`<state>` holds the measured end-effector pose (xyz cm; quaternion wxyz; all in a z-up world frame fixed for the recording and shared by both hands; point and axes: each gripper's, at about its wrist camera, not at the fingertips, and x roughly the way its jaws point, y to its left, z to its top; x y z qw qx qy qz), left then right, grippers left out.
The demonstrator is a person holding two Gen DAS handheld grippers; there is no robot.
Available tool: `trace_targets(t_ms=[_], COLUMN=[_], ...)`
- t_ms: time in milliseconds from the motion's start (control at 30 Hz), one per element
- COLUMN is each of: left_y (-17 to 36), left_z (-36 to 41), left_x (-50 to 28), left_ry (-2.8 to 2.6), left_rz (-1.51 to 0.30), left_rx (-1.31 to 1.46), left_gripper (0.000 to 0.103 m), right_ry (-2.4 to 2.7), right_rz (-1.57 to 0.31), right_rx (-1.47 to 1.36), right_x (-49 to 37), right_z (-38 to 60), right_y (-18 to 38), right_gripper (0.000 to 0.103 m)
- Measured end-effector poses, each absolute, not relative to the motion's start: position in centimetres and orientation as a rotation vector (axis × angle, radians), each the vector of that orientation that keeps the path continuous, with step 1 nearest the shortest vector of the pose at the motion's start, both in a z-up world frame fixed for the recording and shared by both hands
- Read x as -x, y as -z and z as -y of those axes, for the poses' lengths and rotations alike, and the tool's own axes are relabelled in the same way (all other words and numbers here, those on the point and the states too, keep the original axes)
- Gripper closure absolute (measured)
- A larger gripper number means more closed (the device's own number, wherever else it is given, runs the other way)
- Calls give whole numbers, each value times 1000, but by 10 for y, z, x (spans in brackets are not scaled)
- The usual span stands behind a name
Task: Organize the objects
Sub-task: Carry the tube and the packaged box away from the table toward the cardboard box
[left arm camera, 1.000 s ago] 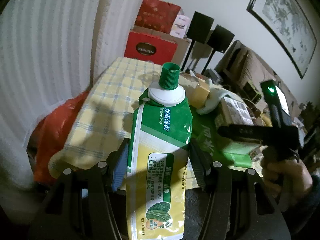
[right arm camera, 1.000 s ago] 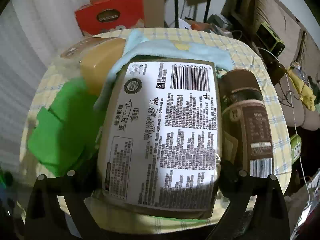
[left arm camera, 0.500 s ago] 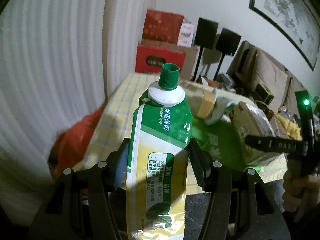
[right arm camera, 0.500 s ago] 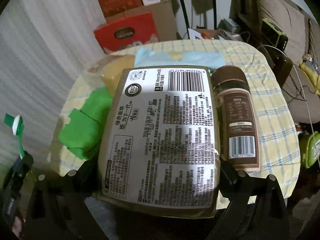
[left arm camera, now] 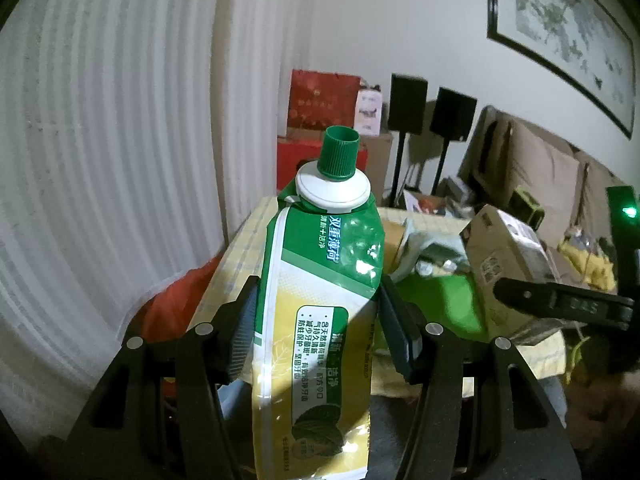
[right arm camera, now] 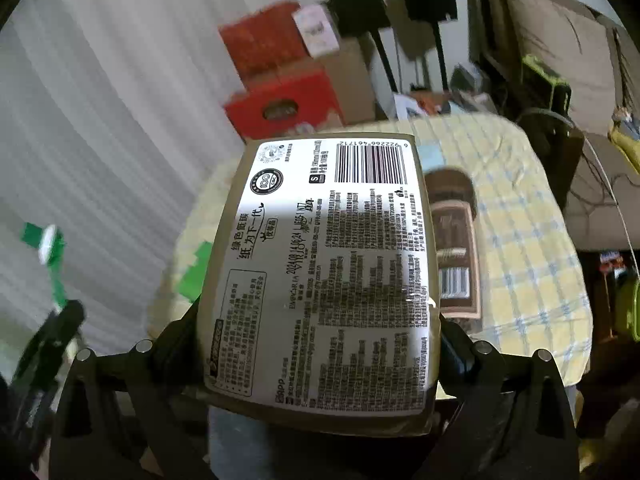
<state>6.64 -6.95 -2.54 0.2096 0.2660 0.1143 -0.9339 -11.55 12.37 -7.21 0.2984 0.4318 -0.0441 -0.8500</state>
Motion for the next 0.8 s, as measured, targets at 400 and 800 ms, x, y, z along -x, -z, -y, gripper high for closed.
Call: trace_targets(t_ms=[400,800], left_y=[-28,-47], left_z=[12,-34], left_x=[-59,-50], left_ry=[2712,2912], left_rz=[-252,-233], left_rx=[-604,-577], left_gripper=[49,49], right_ry=[2321,2552], right_rz=[129,124], right_rx=[-965,-777], right_x=[79,86], right_z=[-178,-285], right_y=[11,-56], right_gripper=[6,6])
